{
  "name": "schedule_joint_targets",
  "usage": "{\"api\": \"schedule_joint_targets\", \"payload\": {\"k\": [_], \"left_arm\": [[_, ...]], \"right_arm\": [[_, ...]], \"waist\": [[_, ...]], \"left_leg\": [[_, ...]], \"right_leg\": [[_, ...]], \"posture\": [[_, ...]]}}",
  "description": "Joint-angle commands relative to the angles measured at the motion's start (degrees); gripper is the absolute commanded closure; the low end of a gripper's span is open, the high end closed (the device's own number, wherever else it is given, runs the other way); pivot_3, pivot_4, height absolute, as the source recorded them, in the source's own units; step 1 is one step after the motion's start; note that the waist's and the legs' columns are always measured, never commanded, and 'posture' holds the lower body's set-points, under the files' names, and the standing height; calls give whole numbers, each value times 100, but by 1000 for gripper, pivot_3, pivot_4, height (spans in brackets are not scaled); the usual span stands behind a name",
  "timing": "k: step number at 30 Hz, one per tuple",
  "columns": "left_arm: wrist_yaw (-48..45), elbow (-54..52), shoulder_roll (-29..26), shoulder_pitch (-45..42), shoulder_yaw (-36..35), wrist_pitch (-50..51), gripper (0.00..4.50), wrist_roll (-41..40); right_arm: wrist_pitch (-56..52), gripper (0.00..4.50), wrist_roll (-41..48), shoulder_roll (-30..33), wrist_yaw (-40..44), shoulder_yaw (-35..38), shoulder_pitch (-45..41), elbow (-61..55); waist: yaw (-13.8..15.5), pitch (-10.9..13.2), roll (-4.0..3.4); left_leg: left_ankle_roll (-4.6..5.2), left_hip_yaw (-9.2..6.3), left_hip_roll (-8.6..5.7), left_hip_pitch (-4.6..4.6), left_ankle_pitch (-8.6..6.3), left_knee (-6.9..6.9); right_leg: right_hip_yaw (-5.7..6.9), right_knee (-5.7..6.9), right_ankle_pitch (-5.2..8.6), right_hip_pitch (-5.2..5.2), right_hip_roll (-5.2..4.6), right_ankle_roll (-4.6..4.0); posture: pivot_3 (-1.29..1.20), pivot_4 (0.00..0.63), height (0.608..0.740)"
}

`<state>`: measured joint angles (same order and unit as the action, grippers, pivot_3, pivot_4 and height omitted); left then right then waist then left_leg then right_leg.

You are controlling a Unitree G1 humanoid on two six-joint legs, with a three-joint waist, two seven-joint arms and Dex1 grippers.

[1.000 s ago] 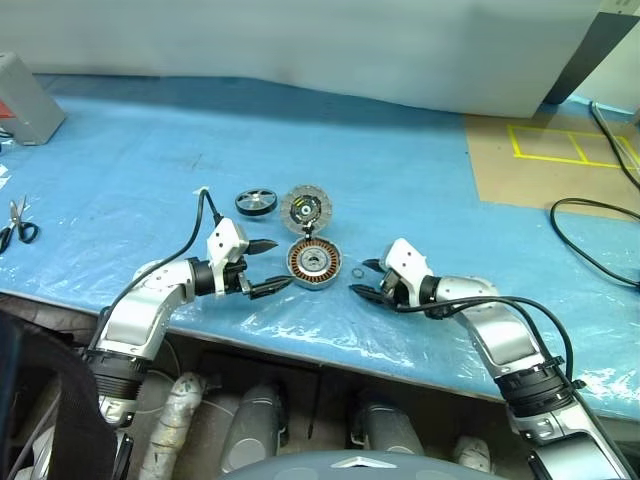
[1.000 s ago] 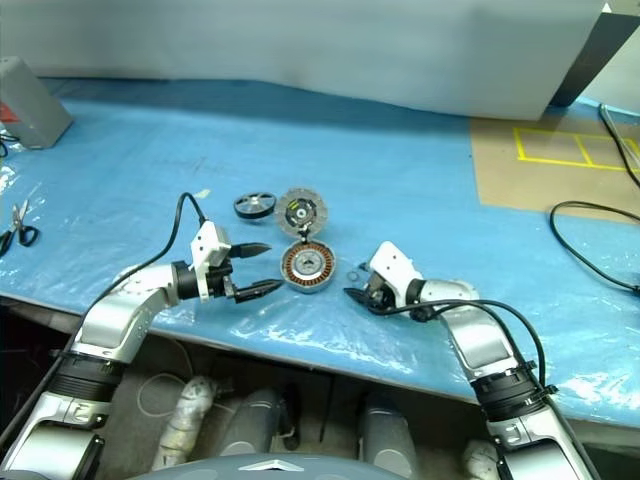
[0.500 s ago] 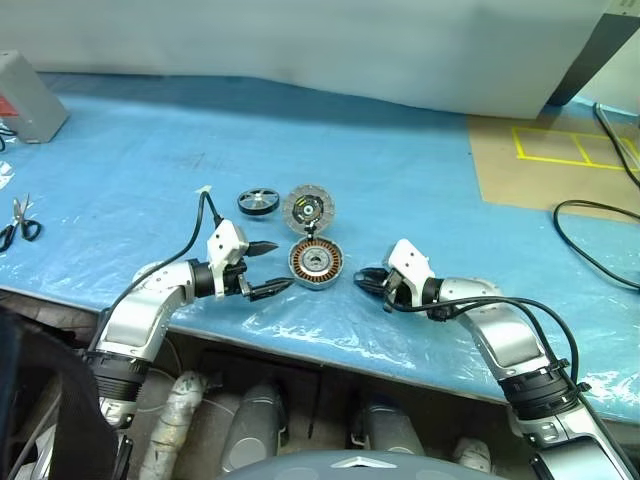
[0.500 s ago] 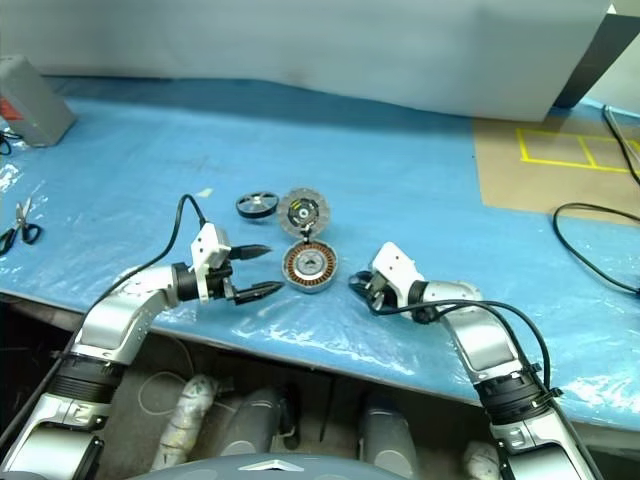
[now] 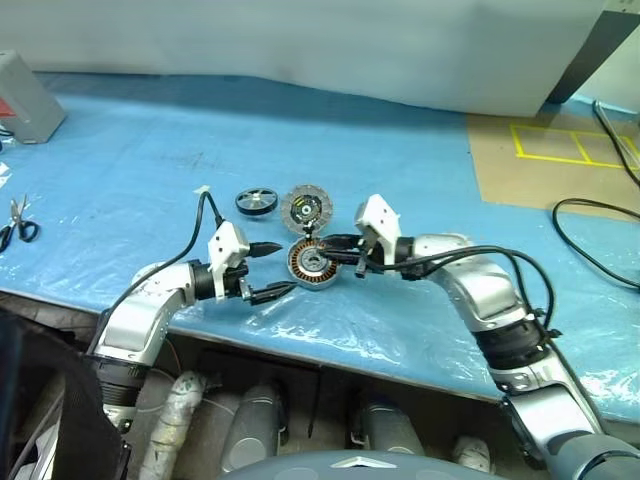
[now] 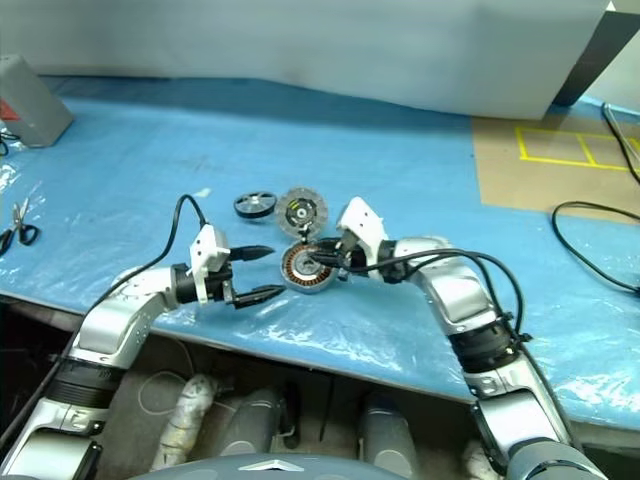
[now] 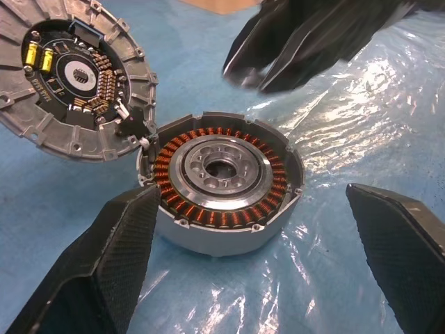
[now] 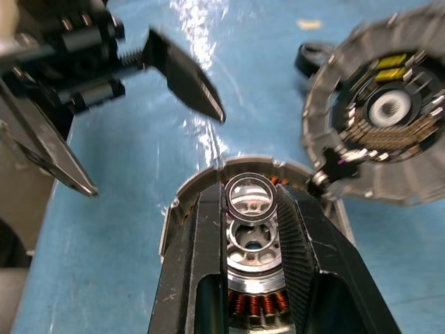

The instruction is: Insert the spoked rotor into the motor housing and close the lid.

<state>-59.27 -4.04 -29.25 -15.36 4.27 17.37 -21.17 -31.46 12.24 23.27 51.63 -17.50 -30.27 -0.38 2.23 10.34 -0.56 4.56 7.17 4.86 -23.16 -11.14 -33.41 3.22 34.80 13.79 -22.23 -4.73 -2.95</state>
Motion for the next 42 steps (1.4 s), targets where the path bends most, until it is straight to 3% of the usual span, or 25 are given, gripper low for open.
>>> {"api": "schedule_joint_targets", "payload": {"k": [1, 14, 42], "left_arm": [[152, -466, -58, 14, -58, 170, 0, -97], [350, -768, -121, 83, -92, 469, 0, -182], [193, -289, -79, 230, 28, -73, 0, 13]], "right_arm": [[310, 3891, -27, -92, 120, -2, -214, 187], [630, 3891, -280, -117, 288, -152, -176, 526], [874, 3891, -583, -229, 211, -244, -144, 830]], "waist": [[2, 0, 0], [-4, 0, 0], [-4, 0, 0]], "left_leg": [[1, 0, 0, -1, 0, 0], [4, 0, 3, 4, 6, 0], [6, 0, 3, 8, 7, -2]], "right_leg": [[0, 0, 0, -1, 0, 0], [0, 3, 0, 2, 3, -1], [0, 7, -1, 4, 3, -2]], "posture": [[0, 150, 740], [0, 150, 740], [0, 150, 740]]}}
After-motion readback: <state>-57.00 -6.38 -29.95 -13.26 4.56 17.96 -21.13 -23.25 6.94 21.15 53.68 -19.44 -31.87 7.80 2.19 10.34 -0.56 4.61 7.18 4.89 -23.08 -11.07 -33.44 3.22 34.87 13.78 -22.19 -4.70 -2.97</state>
